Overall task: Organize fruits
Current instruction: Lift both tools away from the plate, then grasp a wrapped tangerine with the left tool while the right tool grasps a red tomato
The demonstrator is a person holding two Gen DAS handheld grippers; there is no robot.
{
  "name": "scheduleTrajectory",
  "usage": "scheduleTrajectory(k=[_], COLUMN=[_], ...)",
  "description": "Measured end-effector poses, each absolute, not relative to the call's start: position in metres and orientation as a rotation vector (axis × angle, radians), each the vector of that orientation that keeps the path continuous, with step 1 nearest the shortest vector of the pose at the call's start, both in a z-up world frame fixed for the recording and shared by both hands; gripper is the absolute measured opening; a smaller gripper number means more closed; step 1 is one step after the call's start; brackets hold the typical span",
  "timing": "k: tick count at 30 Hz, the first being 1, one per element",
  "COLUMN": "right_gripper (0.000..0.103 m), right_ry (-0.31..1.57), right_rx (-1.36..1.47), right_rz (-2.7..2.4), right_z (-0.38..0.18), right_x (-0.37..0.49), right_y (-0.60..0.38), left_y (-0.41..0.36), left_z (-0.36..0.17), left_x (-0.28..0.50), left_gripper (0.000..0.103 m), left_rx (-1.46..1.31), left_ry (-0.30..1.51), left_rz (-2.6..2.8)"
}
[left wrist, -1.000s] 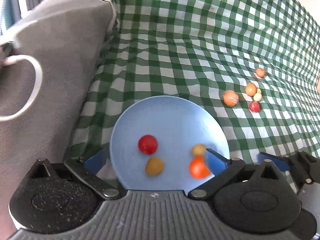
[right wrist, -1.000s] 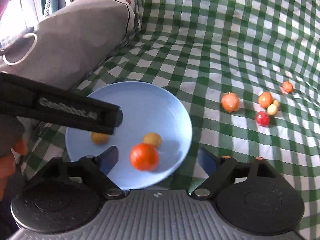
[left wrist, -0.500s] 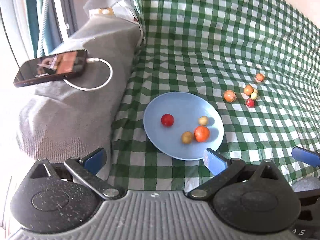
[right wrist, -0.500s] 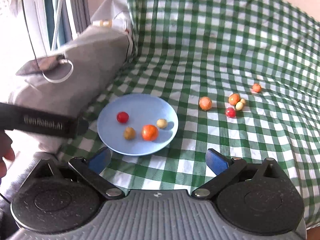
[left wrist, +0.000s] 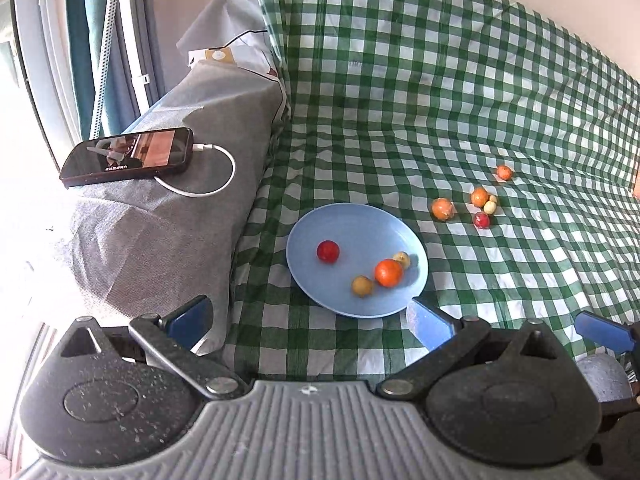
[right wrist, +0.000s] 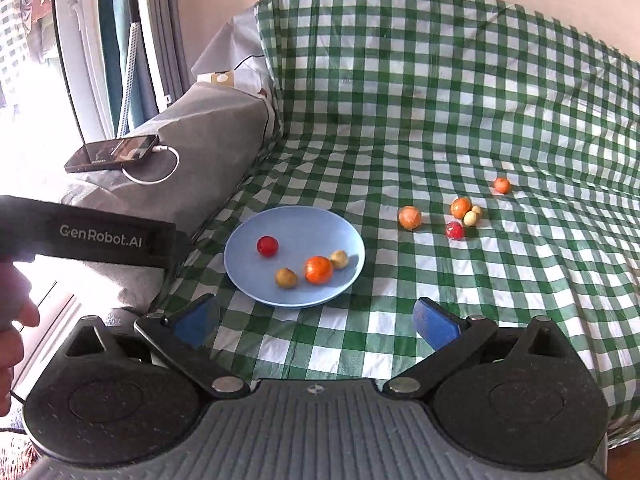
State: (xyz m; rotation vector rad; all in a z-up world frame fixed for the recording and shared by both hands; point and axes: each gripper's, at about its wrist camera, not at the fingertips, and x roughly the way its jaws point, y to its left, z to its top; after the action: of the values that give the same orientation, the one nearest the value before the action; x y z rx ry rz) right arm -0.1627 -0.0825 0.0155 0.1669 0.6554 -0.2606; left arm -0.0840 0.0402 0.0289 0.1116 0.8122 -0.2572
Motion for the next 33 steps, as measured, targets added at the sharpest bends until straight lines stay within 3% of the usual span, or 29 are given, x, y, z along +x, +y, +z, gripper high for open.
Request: scheduleTrajectory(k=[21,33], right_gripper=[0.102,0.102], right_ry=[0.659,0.627], right_rx=[0.234,0.279], right_rz=[-0.31,-0.519], right_z=[0.003,-0.038], right_x=[-0.155,-0.124], right_y=[-0.106,-0.201], left_y=[0.022,-0.066], left_z=[0.015,0.0], left_x=[-0.066,0.012], left_gripper=[0.103,0.103], left_rx=[0.165,0.166], left_ry=[0.865,0.94], left_rz=[-0.277,-0.346])
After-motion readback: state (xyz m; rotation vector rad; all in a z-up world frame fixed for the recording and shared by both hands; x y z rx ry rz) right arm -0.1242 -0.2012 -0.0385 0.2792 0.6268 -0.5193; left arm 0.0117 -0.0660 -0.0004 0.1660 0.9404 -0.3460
